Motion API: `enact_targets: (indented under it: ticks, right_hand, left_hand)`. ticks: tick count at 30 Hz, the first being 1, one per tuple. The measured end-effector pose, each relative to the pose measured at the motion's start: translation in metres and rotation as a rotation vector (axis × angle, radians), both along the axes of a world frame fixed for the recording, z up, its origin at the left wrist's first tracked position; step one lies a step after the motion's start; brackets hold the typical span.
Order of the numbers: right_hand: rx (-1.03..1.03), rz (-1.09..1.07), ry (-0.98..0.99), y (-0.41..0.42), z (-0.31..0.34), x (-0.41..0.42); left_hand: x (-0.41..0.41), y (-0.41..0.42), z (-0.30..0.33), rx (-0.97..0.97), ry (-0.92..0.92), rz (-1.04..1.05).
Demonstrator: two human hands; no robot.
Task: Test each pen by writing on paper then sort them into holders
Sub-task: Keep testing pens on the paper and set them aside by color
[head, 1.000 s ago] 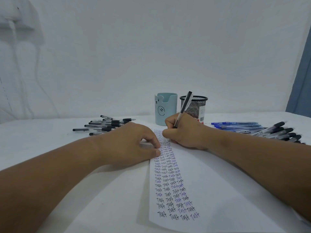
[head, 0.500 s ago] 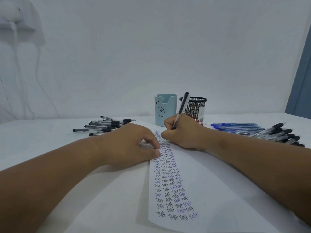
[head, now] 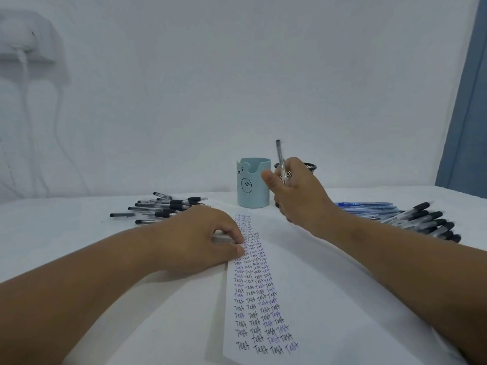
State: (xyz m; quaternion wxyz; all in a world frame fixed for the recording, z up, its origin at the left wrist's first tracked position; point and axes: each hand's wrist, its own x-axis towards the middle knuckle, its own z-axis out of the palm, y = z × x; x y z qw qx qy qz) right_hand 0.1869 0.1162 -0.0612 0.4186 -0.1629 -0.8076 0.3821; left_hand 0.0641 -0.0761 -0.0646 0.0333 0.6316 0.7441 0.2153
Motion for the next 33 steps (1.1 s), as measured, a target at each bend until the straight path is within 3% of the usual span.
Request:
enact_targets:
  ticks: [3,6,8,17,20,25,33]
  right_hand:
    - [0.162,-0.017,-0.09,-0.001,0.0,0.009]
    - [0.464,-0.088,-0.221,-0.008,-0.001,0.016]
    - [0.529,-0.088,-0.243,-0.008,-0.002,0.014]
    - [0.379,0.002,-0.303,-0.004,0.003,0.016]
    - [0.278,0.037,-0.326,-0.002,0.022,0.028]
    - [0.396,-0.11,-0.455,0.02,0.052,0.075]
    - [0.324,-0.337,-0.562,0.068,0.044,0.174]
  left_hand:
    - [0.002,0.0,0.001,-0.005,-0.01,0.008]
    - [0.003,-0.001,0.002,-0.012,0.0,0.012]
    - [0.004,-0.001,0.001,-0.007,0.008,0.016]
    - [0.012,0.003,-0.004,0.063,0.039,0.054]
    - [0.021,0.003,-0.007,0.096,-0.024,0.065]
    - [0.031,0.003,-0.01,-0.011,0.086,0.082]
    - [0.036,0.006,-0.008,-0.019,0.108,0.094]
